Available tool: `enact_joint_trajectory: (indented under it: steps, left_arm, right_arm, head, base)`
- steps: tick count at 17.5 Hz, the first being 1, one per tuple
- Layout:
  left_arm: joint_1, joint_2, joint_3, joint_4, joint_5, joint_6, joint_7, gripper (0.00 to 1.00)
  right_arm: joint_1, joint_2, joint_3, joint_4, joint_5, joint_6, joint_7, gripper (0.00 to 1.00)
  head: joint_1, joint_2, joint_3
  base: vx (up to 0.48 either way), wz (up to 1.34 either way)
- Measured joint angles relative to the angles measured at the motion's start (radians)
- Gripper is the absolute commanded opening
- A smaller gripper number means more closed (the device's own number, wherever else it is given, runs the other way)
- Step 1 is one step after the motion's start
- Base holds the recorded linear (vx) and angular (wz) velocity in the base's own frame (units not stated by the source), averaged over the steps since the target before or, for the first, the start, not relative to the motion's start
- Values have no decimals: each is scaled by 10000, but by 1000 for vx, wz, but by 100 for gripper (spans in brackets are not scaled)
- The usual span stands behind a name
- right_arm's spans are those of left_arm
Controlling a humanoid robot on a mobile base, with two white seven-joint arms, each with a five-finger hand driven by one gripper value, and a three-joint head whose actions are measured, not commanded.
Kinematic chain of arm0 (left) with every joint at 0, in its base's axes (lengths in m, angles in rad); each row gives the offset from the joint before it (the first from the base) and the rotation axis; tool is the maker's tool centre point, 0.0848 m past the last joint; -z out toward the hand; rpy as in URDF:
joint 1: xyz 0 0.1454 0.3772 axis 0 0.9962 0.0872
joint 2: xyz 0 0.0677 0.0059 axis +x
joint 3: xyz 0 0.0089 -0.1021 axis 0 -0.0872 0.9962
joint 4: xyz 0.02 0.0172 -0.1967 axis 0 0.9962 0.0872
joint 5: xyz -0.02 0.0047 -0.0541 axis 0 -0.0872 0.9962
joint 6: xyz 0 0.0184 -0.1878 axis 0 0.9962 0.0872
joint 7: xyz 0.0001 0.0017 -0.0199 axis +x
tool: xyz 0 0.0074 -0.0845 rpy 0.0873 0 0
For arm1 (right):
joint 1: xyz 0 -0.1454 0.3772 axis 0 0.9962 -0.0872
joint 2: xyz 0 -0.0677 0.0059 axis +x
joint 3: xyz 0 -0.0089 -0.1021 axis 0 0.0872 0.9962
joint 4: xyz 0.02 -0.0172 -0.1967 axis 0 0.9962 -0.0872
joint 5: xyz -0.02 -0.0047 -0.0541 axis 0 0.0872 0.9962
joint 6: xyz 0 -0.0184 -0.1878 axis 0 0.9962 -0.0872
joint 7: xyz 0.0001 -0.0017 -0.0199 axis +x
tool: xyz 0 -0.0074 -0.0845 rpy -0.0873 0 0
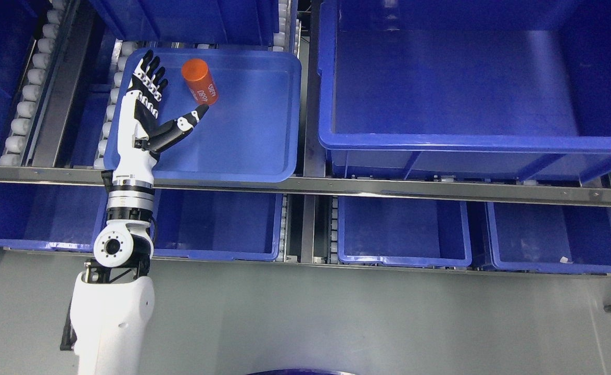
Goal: Grab orange capacitor from left shelf to right desk
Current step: 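Reach the left hand to the orange capacitor in the blue bin and close fingers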
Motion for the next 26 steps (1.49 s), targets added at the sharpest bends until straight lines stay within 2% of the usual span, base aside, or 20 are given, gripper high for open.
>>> enact_joint_trajectory:
  steps: [8, 19, 25, 26]
  left_arm:
    - [162, 0, 182, -160, -264, 56, -2, 100]
    - [-1255, 0, 319, 1548, -794, 330, -1020, 97]
    - [-2143, 0, 332, 2494, -987, 603, -1221, 93]
    - [-2268, 0, 326, 2621, -999, 723, -1283, 89]
  right_arm:
    - [0, 0, 0, 0, 0, 0, 0, 100]
    - [0, 0, 0, 0, 0, 0, 0, 100]
    - [0, 0, 0, 0, 0, 0, 0, 100]
    - [0, 0, 0, 0, 0, 0, 0, 100]
  head:
    - [0, 0, 0]
    - [0, 0, 0]
    - [0, 0, 0]
    - [0, 0, 0]
  base:
    - [3, 0]
    - [0, 0]
    - [0, 0]
    - [0, 0]
